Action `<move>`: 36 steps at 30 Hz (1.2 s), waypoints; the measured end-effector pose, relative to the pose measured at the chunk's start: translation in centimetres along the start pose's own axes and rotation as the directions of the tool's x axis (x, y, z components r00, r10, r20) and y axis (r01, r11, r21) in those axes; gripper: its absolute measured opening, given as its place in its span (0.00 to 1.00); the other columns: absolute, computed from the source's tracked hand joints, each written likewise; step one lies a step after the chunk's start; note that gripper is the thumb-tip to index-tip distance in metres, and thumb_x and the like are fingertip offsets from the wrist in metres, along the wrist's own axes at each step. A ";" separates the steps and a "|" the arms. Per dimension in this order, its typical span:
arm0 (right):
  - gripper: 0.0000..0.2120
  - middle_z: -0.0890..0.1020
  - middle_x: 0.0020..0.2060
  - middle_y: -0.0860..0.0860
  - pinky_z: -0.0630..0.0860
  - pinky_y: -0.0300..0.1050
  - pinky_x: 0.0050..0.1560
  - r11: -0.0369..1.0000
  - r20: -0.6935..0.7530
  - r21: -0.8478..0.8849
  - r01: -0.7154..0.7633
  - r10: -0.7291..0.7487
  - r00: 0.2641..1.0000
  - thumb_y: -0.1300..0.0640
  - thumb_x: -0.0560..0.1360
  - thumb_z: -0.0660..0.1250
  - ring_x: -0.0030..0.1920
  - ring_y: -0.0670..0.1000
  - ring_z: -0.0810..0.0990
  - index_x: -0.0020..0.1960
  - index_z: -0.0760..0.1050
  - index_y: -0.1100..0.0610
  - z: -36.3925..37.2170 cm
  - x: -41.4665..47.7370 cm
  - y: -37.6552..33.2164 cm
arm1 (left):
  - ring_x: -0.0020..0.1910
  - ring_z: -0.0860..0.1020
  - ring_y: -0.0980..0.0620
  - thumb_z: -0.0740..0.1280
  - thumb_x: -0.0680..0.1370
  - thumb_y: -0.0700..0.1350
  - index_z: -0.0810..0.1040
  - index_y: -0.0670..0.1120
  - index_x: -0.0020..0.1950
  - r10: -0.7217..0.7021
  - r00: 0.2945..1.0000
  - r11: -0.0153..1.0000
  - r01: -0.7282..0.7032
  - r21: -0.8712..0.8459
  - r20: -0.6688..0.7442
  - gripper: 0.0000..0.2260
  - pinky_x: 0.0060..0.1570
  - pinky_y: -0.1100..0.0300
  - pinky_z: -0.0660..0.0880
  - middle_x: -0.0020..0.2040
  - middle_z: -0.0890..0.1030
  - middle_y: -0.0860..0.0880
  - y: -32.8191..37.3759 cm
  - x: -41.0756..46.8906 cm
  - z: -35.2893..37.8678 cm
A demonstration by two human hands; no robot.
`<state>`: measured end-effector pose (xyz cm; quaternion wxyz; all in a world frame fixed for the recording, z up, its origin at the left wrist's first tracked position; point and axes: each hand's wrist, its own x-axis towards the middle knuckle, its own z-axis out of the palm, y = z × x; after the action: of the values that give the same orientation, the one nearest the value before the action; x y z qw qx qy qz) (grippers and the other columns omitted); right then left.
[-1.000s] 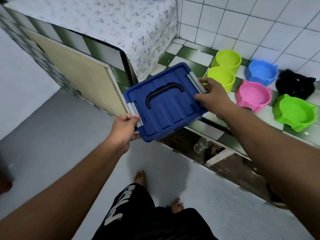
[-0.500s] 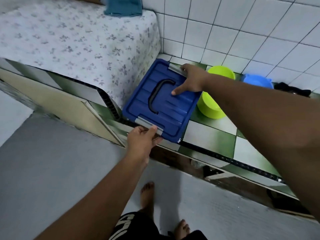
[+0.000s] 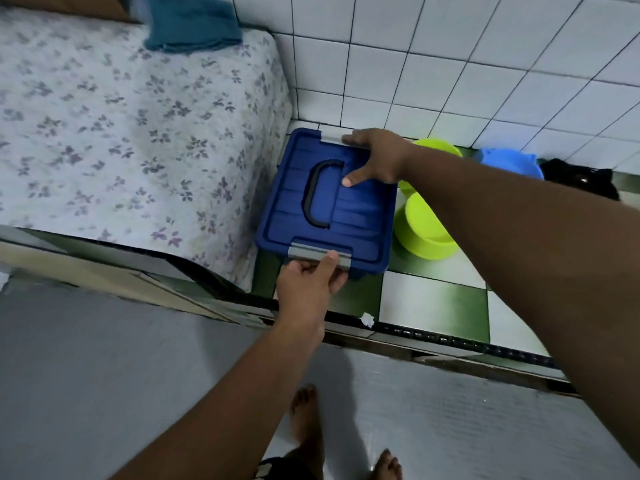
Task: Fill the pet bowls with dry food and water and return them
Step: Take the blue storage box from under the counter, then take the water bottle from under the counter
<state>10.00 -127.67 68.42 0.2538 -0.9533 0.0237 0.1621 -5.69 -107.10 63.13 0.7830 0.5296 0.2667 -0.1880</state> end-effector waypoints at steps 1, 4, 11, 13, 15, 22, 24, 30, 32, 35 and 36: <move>0.47 0.59 0.79 0.51 0.56 0.47 0.77 1.000 -0.011 -0.013 0.006 -0.007 1.000 0.43 0.67 0.78 0.78 0.54 0.58 0.79 0.60 0.52 0.2 0.0 0.1 | 0.51 0.86 0.48 0.72 0.78 0.38 0.79 0.36 0.58 0.000 1.000 1.000 0.000 0.011 0.013 0.10 0.47 0.57 0.84 0.53 0.86 0.42 0.0 0.1 0.0; 0.42 0.57 0.80 0.54 0.53 0.48 0.78 0.997 -0.073 -0.072 0.006 -0.011 0.997 0.42 0.71 0.75 0.79 0.55 0.56 0.79 0.61 0.52 1.2 -0.8 0.5 | 0.51 0.86 0.48 0.72 0.79 0.40 0.79 0.38 0.58 -0.003 0.999 0.998 0.000 0.059 0.053 0.10 0.49 0.55 0.84 0.53 0.86 0.42 0.0 0.2 -0.4; 0.25 0.74 0.70 0.57 0.63 0.49 0.75 0.958 -0.605 0.217 0.188 -0.019 0.796 0.52 0.77 0.70 0.73 0.54 0.70 0.71 0.72 0.59 7.0 -10.7 -0.3 | 0.50 0.83 0.49 0.73 0.79 0.44 0.73 0.42 0.65 0.101 0.992 0.967 -0.117 0.228 0.080 0.18 0.49 0.57 0.83 0.53 0.82 0.45 -2.9 -3.2 -2.6; 0.20 0.79 0.64 0.56 0.68 0.45 0.71 0.908 -0.733 0.290 0.303 0.007 0.681 0.55 0.77 0.70 0.67 0.52 0.75 0.66 0.76 0.61 9.2 -16.0 -0.6 | 0.52 0.83 0.48 0.73 0.78 0.45 0.74 0.46 0.64 0.147 0.983 0.908 -0.180 0.379 0.114 0.17 0.53 0.54 0.83 0.54 0.82 0.45 -5.4 -5.0 -4.0; 0.15 0.81 0.58 0.52 0.72 0.42 0.65 0.876 -0.795 0.322 0.359 0.043 0.605 0.57 0.77 0.70 0.61 0.49 0.77 0.62 0.78 0.61 11.8 -21.8 0.0 | 0.54 0.83 0.47 0.73 0.78 0.46 0.75 0.49 0.62 0.166 0.971 0.829 -0.232 0.508 0.171 0.15 0.56 0.51 0.82 0.53 0.83 0.46 -8.4 -7.1 -5.4; 0.04 0.81 0.43 0.50 0.77 0.41 0.46 0.798 -0.637 0.578 0.172 0.310 0.706 0.58 0.76 0.72 0.44 0.49 0.80 0.48 0.80 0.58 24.5 -38.8 7.8 | 0.39 0.79 0.64 0.74 0.78 0.44 0.80 0.45 0.55 0.019 0.933 0.541 -0.311 0.781 0.358 0.08 0.41 0.71 0.74 0.44 0.82 0.50 -20.2 -10.9 -9.9; 0.03 0.82 0.42 0.49 0.76 0.35 0.43 0.765 -0.498 0.642 0.038 0.379 0.780 0.57 0.76 0.72 0.43 0.46 0.81 0.47 0.80 0.56 28.6 -41.2 10.5 | 0.42 0.79 0.59 0.74 0.78 0.47 0.81 0.46 0.53 -0.107 0.927 0.467 -0.272 0.841 0.359 0.08 0.41 0.69 0.74 0.45 0.82 0.50 -23.3 -9.5 -10.8; 0.17 0.80 0.54 0.43 0.78 0.37 0.49 0.625 -0.164 0.730 -0.275 0.551 0.818 0.46 0.73 0.74 0.55 0.43 0.79 0.59 0.76 0.50 40.3 -37.7 19.4 | 0.44 0.79 0.52 0.76 0.75 0.53 0.80 0.44 0.53 -0.266 0.899 0.309 -0.262 0.914 0.348 0.15 0.41 0.61 0.72 0.48 0.84 0.41 -32.7 1.2 -11.1; 0.25 0.78 0.56 0.42 0.76 0.38 0.55 0.605 -0.115 0.737 -0.301 0.552 0.826 0.45 0.72 0.75 0.56 0.42 0.77 0.64 0.72 0.52 42.9 -34.4 22.2 | 0.44 0.79 0.51 0.77 0.74 0.52 0.79 0.45 0.56 -0.268 0.896 0.311 -0.267 0.912 0.354 0.17 0.41 0.60 0.73 0.50 0.83 0.42 -36.4 5.7 -10.4; 0.32 0.79 0.54 0.43 0.77 0.40 0.57 0.666 -0.086 0.684 -0.297 0.478 0.874 0.38 0.66 0.78 0.53 0.41 0.78 0.62 0.72 0.51 46.5 -27.2 27.2 | 0.40 0.77 0.57 0.79 0.72 0.53 0.76 0.45 0.62 -0.270 0.892 0.320 -0.273 0.907 0.363 0.24 0.37 0.66 0.71 0.45 0.80 0.49 -41.4 12.6 -9.1; 0.36 0.79 0.54 0.46 0.79 0.47 0.59 0.674 -0.078 0.672 -0.308 0.478 0.875 0.31 0.62 0.76 0.54 0.45 0.78 0.60 0.72 0.51 48.2 -24.6 29.5 | 0.40 0.76 0.58 0.81 0.70 0.54 0.75 0.44 0.64 -0.264 0.885 0.337 -0.289 0.896 0.384 0.29 0.38 0.66 0.71 0.45 0.78 0.50 -43.1 15.0 -8.7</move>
<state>-31.38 -130.55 22.88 0.5167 -0.7925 0.3150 0.0751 -20.65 -115.11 19.94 0.3725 0.8218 -0.0920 -0.4212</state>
